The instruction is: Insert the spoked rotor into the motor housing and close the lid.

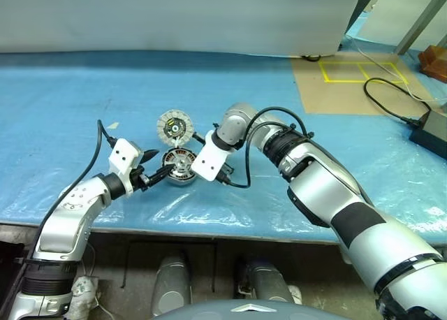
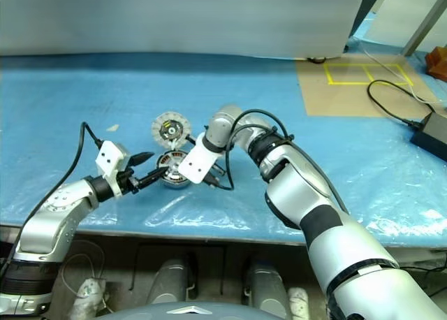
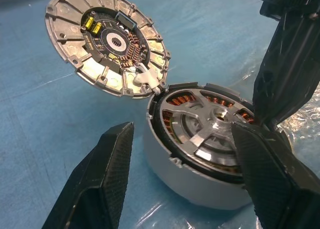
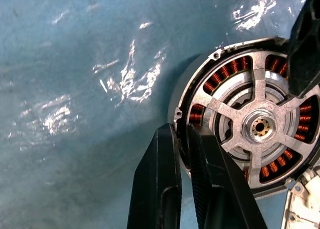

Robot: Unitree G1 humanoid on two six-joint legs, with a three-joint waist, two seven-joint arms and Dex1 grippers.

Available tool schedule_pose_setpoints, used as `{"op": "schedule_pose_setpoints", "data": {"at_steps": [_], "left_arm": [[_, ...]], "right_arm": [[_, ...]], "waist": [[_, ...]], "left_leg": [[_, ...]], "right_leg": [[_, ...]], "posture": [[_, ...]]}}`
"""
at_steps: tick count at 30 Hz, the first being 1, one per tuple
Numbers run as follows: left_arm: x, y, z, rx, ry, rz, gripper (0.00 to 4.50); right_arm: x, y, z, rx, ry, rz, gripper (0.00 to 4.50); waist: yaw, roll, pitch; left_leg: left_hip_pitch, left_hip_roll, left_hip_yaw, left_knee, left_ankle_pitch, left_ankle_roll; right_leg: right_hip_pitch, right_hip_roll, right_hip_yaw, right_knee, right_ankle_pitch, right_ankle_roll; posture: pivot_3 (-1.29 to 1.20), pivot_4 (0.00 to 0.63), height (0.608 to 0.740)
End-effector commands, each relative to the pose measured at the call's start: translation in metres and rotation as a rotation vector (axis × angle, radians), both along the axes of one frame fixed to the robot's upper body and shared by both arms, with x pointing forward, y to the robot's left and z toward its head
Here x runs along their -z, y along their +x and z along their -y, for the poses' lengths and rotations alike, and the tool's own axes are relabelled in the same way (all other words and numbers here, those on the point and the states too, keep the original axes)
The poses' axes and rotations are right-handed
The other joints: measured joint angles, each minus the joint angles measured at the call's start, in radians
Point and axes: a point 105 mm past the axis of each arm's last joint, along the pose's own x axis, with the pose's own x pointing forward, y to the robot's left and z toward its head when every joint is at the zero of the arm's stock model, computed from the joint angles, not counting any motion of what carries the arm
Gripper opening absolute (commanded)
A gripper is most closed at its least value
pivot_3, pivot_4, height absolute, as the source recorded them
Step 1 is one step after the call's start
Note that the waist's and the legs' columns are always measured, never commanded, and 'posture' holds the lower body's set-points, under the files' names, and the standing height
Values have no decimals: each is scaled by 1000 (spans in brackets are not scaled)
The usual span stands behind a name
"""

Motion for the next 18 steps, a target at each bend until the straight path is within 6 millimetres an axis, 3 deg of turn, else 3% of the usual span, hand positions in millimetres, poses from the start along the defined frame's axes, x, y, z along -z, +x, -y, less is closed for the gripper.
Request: {"op": "schedule_pose_setpoints", "data": {"at_steps": [1,6,18], "left_arm": [[-6,2,2,6,3,34,3287],[-1,3,5,16,-1,29,3287],[-3,8,9,34,3,36,3287]], "right_arm": [[-18,-8,3,45,-5,-134,16],[-20,-12,19,130,-36,-211,16],[-9,-23,16,219,-78,-286,16]], "waist": [[1,0,0],[10,0,0],[3,0,0]], "left_leg": [[0,0,0,0,0,0],[-1,0,0,0,0,1],[-1,0,0,0,0,1]], "right_leg": [[0,0,0,0,0,0],[0,0,0,-1,0,0],[0,0,0,-1,0,0]], "posture": [[0,150,740],[0,150,740],[0,150,740]]}}
